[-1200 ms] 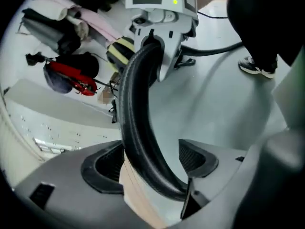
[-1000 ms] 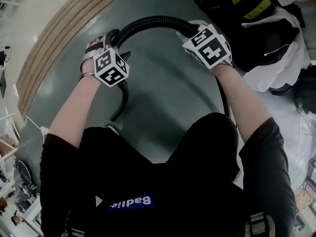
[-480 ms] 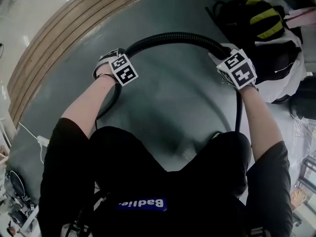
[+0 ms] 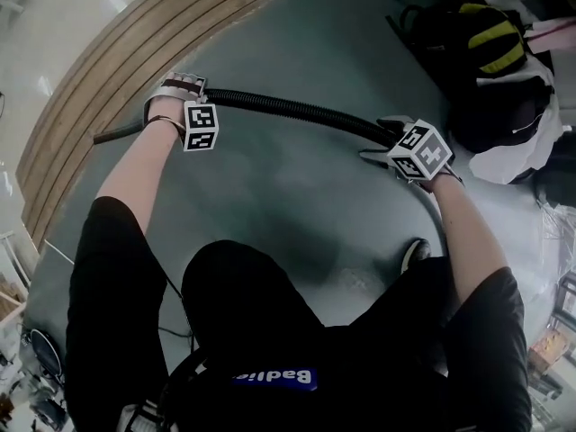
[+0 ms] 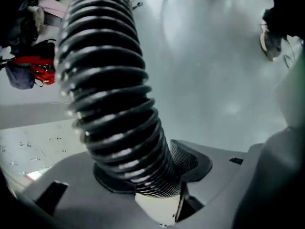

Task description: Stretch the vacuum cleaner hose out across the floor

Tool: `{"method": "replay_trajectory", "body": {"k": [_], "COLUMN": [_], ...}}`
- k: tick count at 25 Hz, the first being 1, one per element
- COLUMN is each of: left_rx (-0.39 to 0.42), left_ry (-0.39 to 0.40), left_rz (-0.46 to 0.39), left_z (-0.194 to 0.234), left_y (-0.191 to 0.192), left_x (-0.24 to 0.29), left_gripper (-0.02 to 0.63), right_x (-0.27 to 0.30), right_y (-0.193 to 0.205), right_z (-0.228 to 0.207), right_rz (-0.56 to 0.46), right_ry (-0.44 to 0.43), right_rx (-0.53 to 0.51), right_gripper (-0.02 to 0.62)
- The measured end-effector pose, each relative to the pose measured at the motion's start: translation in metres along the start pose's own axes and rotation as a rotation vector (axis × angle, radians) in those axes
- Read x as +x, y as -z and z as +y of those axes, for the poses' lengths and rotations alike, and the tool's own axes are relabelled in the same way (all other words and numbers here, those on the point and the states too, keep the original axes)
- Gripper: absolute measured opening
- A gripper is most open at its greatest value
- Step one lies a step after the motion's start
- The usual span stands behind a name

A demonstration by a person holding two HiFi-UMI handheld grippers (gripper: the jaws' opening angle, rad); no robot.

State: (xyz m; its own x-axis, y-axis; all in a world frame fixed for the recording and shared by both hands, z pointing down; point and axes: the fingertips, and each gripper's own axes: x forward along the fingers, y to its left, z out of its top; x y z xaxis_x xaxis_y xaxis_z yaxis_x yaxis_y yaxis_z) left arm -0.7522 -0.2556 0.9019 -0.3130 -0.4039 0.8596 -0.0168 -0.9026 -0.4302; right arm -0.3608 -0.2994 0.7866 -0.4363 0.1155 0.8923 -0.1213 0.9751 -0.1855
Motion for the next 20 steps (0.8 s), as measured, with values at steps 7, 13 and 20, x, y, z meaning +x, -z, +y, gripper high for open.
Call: {"method": "replay_trajectory", "body": {"k": [7, 13, 20], "left_rx": [0.091, -0.095, -0.149], "left_ry": [0.204, 0.34, 0.428], "left_rz": [0.135, 0.07, 0.031], "left_z": [-0.033, -0.065, -0.061], "left_y": [0.056, 0.03, -0.037], "left_x": [0.063, 0.099, 0.05], "left_gripper": [0.238, 0.38, 0.396], "right_x": [-0.084, -0.192, -0.202], "right_y": [0.044, 0.158, 0.237], "right_z": [0.015, 0.057, 0.053], "right_rz": [-0.11, -0.192, -0.407], "right_ry": [0.125, 0.329, 0.33], "right_rx": [0.178, 0.482, 0.671], "right_gripper": [0.377, 0.377, 0.377]}}
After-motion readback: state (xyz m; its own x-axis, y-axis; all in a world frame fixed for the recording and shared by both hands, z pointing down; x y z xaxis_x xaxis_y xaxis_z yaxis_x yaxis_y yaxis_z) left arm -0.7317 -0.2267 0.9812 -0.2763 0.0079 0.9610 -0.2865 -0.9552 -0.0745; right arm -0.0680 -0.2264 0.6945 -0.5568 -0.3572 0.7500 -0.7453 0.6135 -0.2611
